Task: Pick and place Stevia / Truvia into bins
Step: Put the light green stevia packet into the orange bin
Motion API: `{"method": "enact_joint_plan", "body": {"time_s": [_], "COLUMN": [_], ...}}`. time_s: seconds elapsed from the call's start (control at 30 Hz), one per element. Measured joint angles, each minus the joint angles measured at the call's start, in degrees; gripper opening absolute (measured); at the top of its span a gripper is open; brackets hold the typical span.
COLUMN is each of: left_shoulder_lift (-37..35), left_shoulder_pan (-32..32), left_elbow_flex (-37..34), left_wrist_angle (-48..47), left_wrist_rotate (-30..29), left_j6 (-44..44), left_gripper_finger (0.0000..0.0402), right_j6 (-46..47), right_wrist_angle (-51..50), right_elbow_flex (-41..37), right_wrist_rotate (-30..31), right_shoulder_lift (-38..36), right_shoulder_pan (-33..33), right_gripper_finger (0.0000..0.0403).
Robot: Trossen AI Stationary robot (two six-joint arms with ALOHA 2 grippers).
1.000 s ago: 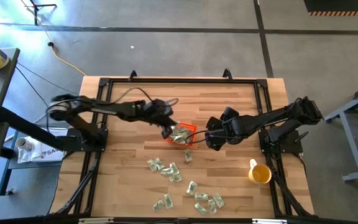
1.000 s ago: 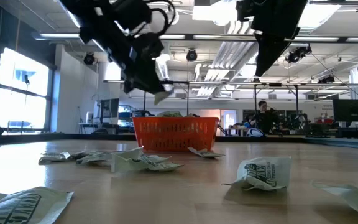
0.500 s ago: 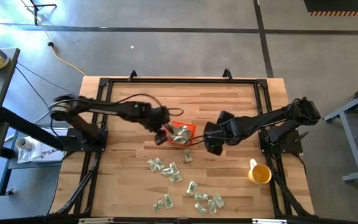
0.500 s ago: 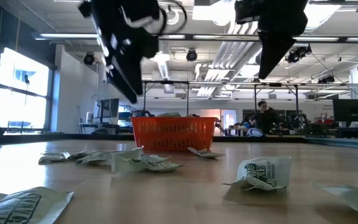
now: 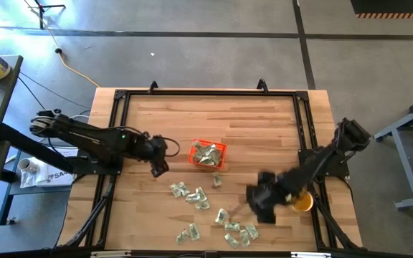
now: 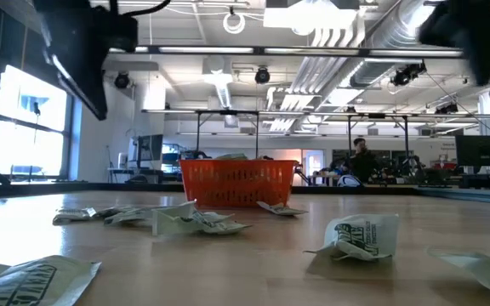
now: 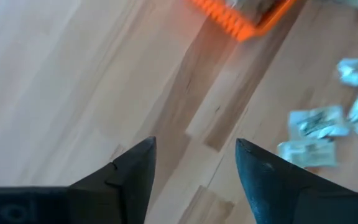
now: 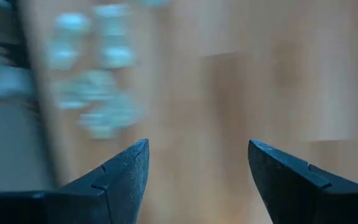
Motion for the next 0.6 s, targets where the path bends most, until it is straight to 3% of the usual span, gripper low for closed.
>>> {"method": "enact_joint_plan", "body": {"time_s": [0.23,0.4,0.6], "left_shoulder_lift": [-3.0,-3.0,-3.0], "left_shoulder_pan": [-0.9,-0.9,-0.9], "left_elbow_flex": [-5.7,-6.0,-6.0], "left_wrist_angle": [1.6,1.8,1.3], "left_wrist_rotate": [-0.9,-1.0,-0.5], "left_j6": [-1.7,0.0,-0.2], "left_gripper_finger": [0.0233,0.0232,0.0232], "right_j6": [16.5,17.0,19.3], "right_wrist_angle": [13.3,18.3,18.5], "right_elbow_flex": [0.0,0.0,0.2], "right_wrist_rotate": [-0.6,1.4,-1.2], "right_shoulder_lift": [9.7,15.2,20.6], "right_shoulder_pan": [8.8,9.6,11.2], "right_gripper_finger": [0.0263,0.0263,0.0263]}}
